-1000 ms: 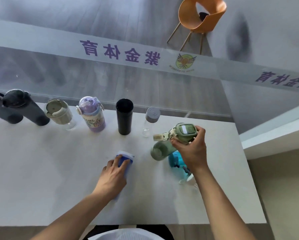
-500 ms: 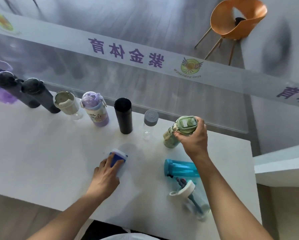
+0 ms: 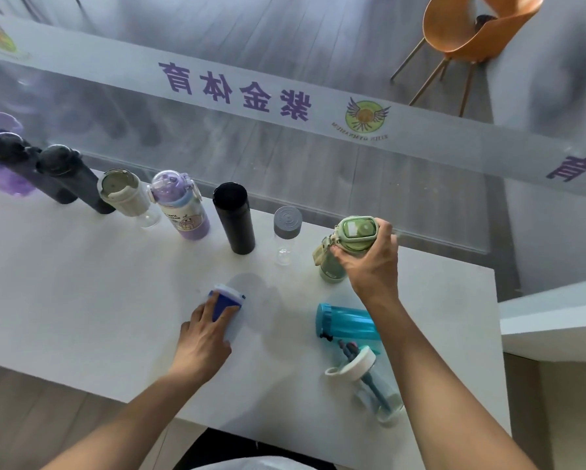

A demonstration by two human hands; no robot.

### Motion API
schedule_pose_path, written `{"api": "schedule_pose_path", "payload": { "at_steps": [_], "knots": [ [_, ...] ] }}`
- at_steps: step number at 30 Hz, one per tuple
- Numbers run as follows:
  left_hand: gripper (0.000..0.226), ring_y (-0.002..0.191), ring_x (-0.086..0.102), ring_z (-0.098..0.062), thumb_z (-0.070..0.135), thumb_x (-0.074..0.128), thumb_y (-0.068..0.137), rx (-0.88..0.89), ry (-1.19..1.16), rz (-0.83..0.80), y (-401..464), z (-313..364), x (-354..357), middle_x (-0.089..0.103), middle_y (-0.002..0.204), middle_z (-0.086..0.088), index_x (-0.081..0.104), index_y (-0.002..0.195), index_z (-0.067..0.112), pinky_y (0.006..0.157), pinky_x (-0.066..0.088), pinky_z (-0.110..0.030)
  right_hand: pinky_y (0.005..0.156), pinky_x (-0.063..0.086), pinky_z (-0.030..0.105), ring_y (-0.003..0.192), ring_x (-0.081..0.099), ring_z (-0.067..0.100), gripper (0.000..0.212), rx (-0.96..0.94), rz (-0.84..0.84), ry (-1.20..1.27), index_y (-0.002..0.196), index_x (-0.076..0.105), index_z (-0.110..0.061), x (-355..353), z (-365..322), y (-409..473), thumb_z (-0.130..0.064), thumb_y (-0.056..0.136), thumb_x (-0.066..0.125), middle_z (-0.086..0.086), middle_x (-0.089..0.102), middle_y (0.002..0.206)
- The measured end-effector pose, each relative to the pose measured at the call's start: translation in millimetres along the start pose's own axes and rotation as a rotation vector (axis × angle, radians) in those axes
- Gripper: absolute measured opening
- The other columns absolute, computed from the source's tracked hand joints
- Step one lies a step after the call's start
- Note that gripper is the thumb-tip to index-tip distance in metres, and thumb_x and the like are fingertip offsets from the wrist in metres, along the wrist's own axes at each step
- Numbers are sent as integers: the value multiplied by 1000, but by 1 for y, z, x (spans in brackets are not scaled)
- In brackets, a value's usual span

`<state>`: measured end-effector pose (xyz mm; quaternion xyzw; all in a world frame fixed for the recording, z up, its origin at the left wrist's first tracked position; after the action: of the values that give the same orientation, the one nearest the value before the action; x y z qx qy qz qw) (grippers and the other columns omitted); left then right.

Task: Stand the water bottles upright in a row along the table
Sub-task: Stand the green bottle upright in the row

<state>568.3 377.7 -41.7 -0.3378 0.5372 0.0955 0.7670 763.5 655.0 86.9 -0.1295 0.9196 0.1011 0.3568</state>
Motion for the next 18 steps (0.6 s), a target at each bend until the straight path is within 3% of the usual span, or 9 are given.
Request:
{"api": "schedule_pose_path", "payload": {
  "at_steps": [18],
  "knots": [
    [70,139,25,-31,25,54,84,34,-2,-1,-3,1,-5,3,163,-4,26,147,40,108,32,-42,86,43,22,101,45,15,82,80,79,-25,130,40,-18,5,-8,-3,-45,69,89,9,47,120]
  ]
}}
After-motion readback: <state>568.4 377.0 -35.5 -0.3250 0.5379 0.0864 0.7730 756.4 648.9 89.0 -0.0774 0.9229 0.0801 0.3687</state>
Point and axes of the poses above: each hand's wrist, its own y-axis towards the middle knuckle, its own x-axis out of the palm, z = x × y, the point moved 8 cm from there along y, towards the middle knuckle
